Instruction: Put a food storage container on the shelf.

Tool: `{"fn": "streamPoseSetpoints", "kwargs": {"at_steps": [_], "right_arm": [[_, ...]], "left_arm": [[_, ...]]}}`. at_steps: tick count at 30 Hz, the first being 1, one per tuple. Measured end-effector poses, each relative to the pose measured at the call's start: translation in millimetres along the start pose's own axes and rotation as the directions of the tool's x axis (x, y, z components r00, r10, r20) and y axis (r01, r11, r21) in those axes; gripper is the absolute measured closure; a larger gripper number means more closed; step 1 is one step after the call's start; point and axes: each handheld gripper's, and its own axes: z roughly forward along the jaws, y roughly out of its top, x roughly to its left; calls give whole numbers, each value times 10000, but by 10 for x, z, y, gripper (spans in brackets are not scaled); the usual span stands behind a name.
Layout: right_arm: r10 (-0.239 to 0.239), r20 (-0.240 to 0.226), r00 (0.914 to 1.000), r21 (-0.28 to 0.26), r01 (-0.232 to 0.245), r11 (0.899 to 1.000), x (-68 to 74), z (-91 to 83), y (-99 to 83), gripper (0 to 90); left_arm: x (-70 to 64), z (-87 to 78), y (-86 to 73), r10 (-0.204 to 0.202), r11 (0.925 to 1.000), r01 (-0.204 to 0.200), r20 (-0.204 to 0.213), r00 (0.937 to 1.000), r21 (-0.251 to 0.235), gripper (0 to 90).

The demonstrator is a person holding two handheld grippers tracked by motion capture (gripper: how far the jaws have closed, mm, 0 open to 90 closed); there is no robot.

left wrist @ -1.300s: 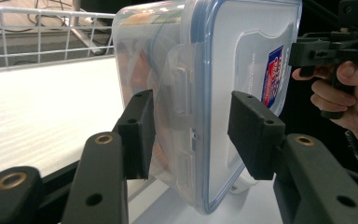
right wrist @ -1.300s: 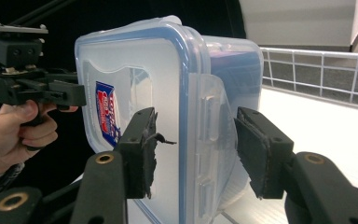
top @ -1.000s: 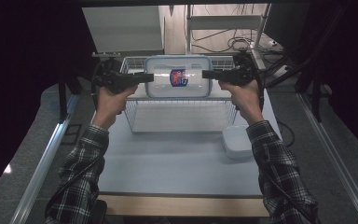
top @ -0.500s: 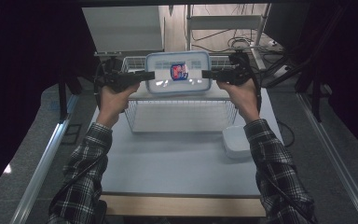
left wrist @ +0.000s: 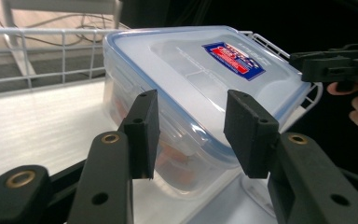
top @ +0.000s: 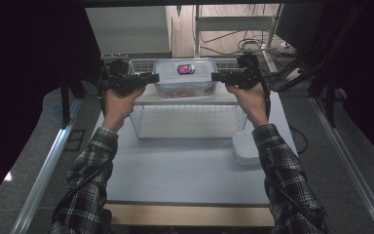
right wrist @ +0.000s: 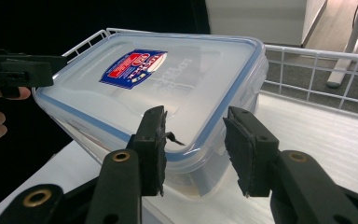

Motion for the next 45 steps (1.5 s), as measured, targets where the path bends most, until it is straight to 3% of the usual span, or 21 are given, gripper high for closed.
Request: {"fn": "streamPoseSetpoints", "kwargs": {"at_steps": [9,15,25,33,41,44,45], "right_arm": [[276,-108,9996,-117,-277,9995,-11,-33,-42,600],[312,-200,9993,-252,-317,9992,-17,-41,-65,571],[-231,-290,9993,-418,218,9989,50,-129,-147,409],[-926,-138,9956,-460,919,9947,109,-223,-293,276],[-1070,-301,9938,-515,1054,9931,125,-280,-472,202],[-1166,-345,9926,-525,1147,9920,146,-313,-541,181],[-1205,-329,9922,-516,1187,9916,157,-326,-564,175]], "left_arm": [[27,58,7,-27,9997,24,-129,9999,-256,554],[-5,85,37,342,9991,-353,-446,9984,-230,550],[-73,-120,-11,663,9966,-672,-224,9976,-471,322],[-186,-277,-258,1522,9882,-1525,-224,9881,-126,185],[-311,-394,-443,1876,9818,-1876,-44,9822,-289,95],[-406,-456,-566,2355,9716,-2358,-128,9718,-194,77],[-406,-456,-566,2355,9716,-2358,-128,9718,-194,75]]}}
